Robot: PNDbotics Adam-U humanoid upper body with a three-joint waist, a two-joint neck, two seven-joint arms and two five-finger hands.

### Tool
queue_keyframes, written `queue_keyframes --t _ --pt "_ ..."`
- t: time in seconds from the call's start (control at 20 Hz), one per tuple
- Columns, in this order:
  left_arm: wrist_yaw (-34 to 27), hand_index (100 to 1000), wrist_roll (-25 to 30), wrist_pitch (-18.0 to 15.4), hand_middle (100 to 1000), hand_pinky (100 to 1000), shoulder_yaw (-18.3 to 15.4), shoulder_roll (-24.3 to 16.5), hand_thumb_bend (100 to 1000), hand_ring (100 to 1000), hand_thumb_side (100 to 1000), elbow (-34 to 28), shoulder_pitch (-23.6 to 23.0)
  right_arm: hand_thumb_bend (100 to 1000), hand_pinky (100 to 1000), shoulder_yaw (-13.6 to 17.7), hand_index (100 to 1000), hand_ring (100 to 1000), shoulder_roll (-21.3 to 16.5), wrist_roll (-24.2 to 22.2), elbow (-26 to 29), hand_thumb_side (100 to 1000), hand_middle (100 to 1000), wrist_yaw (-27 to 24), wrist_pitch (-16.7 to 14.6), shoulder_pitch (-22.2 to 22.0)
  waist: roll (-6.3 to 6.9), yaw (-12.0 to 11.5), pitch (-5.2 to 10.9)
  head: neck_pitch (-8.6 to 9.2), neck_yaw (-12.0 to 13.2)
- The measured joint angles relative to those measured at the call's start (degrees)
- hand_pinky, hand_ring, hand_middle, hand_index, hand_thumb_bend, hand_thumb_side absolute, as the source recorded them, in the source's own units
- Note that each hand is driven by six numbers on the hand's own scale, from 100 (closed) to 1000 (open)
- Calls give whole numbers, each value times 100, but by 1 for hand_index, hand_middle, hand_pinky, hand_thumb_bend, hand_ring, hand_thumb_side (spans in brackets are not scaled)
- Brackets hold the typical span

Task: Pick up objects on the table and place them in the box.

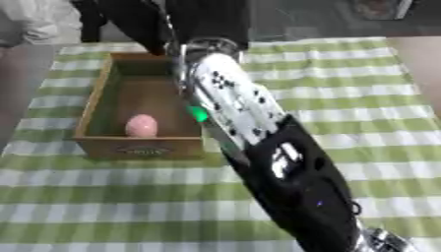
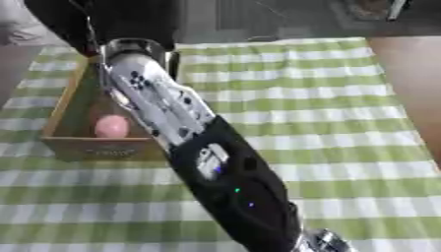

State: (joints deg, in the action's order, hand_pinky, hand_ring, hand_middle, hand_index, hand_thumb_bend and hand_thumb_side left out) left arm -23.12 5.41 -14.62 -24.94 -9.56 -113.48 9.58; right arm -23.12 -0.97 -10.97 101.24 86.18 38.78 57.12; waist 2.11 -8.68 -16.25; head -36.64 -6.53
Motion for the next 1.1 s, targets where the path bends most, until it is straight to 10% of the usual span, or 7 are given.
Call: queue_keyframes --t 0.65,1.1 --pt "53 795 -56 -18 519 459 -21 -1 100 451 892 0 0 100 895 373 959 774 -1746 -772 1209 402 720 -1461 106 -932 -5 154 0 0 80" --pt "56 794 -84 -46 520 460 -39 -6 100 452 888 0 1 100 888 535 869 745 -2279 -80 1221 197 688 -2958 464 -1519 0 220 0 -1 80"
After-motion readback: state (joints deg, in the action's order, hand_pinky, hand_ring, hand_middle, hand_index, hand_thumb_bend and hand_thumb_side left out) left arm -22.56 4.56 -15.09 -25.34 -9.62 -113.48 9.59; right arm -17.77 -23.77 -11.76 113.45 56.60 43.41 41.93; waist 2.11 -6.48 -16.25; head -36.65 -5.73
